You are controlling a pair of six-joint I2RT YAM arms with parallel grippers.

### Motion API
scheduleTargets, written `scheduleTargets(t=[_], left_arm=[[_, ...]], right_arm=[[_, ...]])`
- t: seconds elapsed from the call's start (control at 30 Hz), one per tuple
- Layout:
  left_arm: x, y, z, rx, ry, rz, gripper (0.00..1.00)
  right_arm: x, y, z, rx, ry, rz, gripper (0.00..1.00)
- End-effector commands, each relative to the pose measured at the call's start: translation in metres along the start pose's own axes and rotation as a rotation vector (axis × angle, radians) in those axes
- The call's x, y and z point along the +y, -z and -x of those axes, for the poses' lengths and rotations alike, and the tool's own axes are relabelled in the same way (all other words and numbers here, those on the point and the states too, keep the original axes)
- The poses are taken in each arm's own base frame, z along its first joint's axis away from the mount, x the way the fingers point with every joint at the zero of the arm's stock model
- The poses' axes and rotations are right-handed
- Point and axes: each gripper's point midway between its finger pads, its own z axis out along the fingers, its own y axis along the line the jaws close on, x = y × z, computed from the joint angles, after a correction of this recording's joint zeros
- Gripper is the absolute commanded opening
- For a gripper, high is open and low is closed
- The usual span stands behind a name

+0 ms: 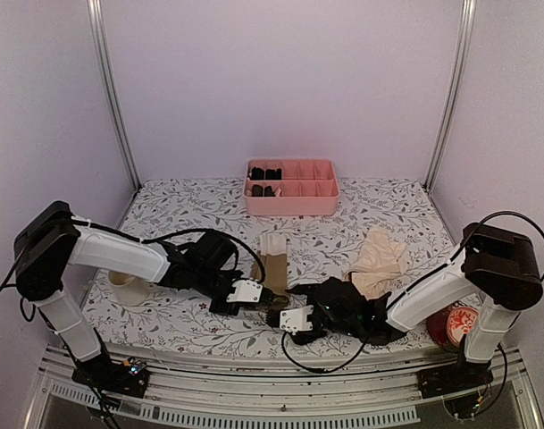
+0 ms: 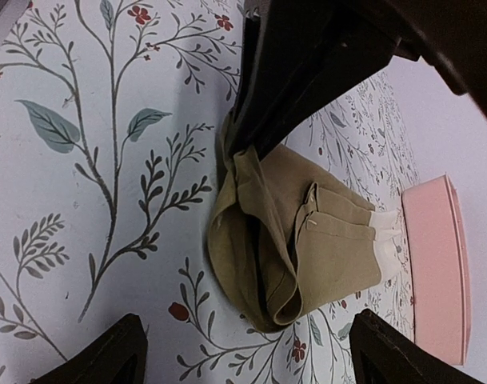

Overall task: Roll the underwear
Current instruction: Pick up the underwear from the center of the board, then roll the underwear at the center of the board.

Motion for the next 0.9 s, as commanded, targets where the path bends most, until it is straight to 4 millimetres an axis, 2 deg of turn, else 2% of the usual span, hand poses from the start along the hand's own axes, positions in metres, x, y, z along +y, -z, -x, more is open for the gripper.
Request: scheduleTargets(t=[0.0,0.17,0.37,0.63,0.77,0.87], left_arm=[[0.006,0.008,0.008,-0.033,0.016,-0.002,0.00],[0.007,0.011,0.011,-0.053,0.022,-0.003,0.00],[0.008,0.014,0.014,-0.072,0.028,-0.004,0.00],[0.006,0.017,0.016,-0.088,0.028,-0.014,0.01],[0.007,0.017,0.015,-0.085,0.029,-0.013,0.01],[0.006,0.015,0.012,-0.075,0.029,-0.012,0.01]], right_arm=[[0.011,-0.012,-0.013,0.066,0.032,0.010,0.89],[0.021,-0.022,-0.015,0.073,0.060,0.039,0.87],[0.031,-0.031,-0.018,0.089,0.065,0.070,0.73],[0.031,-0.044,-0.024,0.131,0.065,0.048,0.62],[0.026,-0.049,-0.028,0.163,0.060,0.017,0.50],[0.024,-0.048,-0.026,0.158,0.044,0.012,0.34]])
